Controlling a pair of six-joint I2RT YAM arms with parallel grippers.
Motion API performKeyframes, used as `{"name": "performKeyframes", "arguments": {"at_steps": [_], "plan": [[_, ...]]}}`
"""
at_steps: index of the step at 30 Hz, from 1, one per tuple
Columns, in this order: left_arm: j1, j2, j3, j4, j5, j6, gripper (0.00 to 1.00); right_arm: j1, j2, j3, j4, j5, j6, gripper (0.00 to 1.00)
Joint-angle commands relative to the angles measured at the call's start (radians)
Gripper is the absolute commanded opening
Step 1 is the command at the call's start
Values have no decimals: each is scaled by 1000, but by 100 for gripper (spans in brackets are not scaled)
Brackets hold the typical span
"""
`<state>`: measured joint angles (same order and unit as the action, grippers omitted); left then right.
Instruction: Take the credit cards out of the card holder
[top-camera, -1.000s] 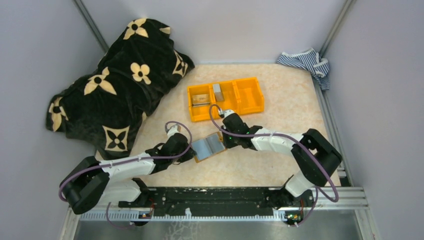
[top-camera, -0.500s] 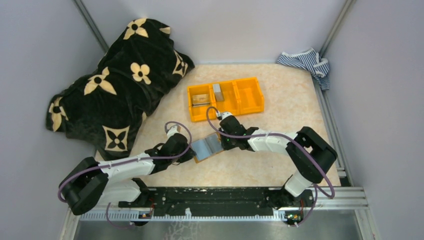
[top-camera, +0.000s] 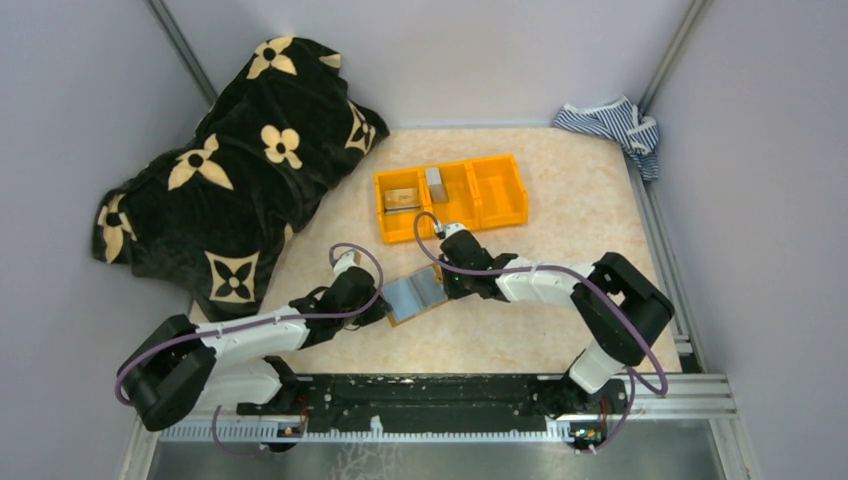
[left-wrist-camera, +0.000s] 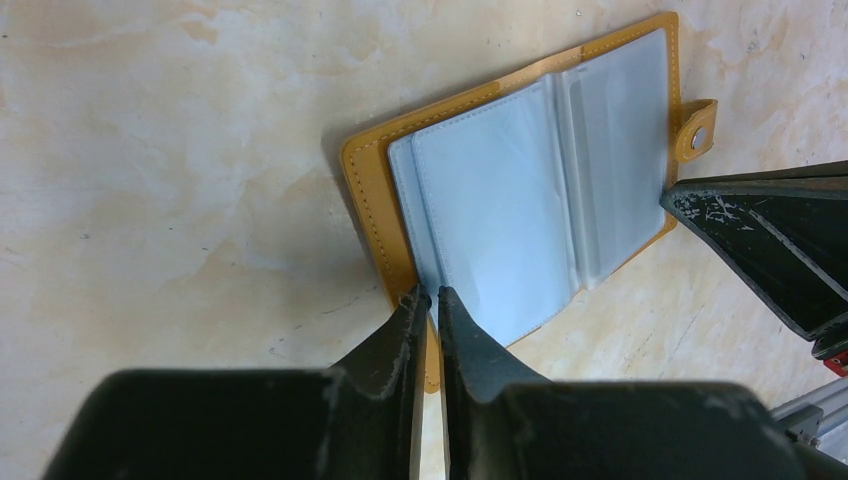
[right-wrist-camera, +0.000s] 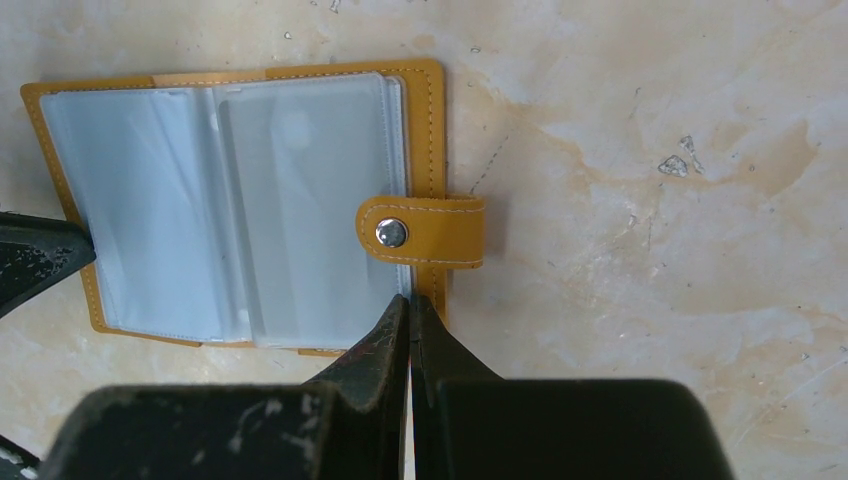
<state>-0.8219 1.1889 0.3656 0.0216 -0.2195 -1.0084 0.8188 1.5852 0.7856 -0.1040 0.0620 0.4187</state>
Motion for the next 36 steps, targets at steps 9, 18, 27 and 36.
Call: {"name": "performKeyframes", "arguments": {"at_steps": [9,18,27,36], "plan": [[7,4,-21,-76,-8,24,15,-16,46,30,18,-17,-37,0],[7,10,-26,-58,2,27,15,56,60,47,37,-45,-12,0],[9,14,-30,-48,10,32,15,70,59,60,57,-84,11,0],[9,9,-32,-52,11,34,15,106,123,105,85,-118,18,0]]}}
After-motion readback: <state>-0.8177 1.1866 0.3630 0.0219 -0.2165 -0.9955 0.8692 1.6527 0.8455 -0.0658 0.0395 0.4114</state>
